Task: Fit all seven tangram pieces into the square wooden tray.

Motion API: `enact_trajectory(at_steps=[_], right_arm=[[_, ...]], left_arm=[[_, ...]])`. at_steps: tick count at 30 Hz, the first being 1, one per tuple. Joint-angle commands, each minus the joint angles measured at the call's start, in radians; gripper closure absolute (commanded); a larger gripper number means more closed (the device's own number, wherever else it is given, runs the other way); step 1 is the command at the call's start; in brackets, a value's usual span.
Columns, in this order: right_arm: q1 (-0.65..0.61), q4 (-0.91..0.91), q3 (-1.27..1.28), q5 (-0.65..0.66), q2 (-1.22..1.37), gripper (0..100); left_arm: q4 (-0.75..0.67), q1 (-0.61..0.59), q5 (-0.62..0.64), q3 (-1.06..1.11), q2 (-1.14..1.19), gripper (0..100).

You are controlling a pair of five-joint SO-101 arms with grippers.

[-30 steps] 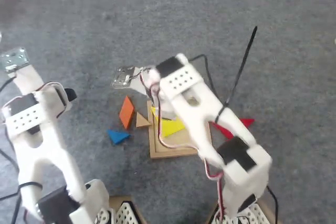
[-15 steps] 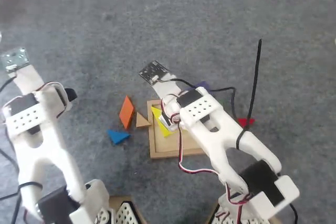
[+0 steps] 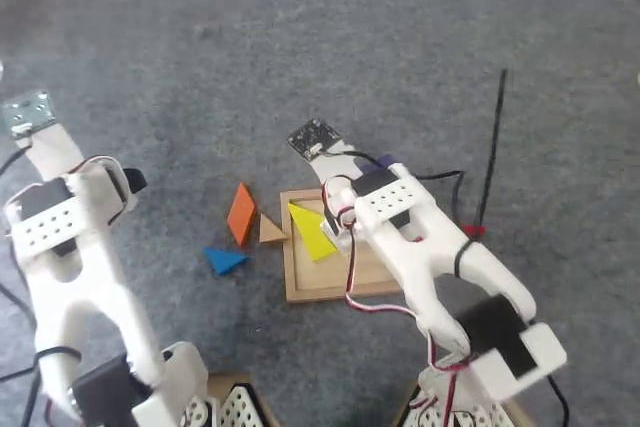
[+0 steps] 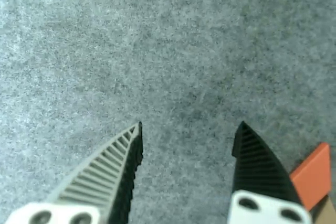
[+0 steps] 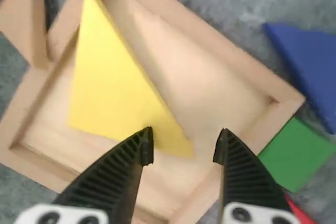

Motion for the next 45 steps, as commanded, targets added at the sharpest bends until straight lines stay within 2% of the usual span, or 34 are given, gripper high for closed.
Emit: enact_trajectory(at_steps=[1,5,11,16,21,24,27,34,45], right_arm=[[0.016,-0.01,-0.032,0.018,0.031,80.5],[0.038,0.004,-0.087,0.031,0.058,80.5],[0.139,0.071,-0.229,0.137,0.065,80.5],[0.157,0.097,-0.325,0.164,0.065,80.4],[0.127,0.148,-0.324,0.133,0.05,80.4],[0.042,0.173,-0.262,0.11,0.018,80.4],[-0.031,0.107,-0.166,0.104,-0.015,80.4],[-0.038,0.068,-0.123,0.075,0.047,80.4],[0.127,0.076,-0.376,0.14,0.288,80.4]], left_arm=[[0.006,0.006,0.006,-0.027,-0.008,72],[0.006,0.006,0.006,-0.025,-0.008,72],[0.006,0.006,0.006,-0.025,-0.008,72],[0.006,0.006,0.006,-0.025,-0.008,72],[0.006,0.003,0.006,-0.025,-0.008,72],[0.005,0.006,0.006,-0.025,-0.008,72],[0.005,0.006,0.006,-0.025,-0.008,72],[0.006,0.006,0.006,-0.025,-0.008,72],[0.008,0.003,0.006,-0.025,-0.008,72]])
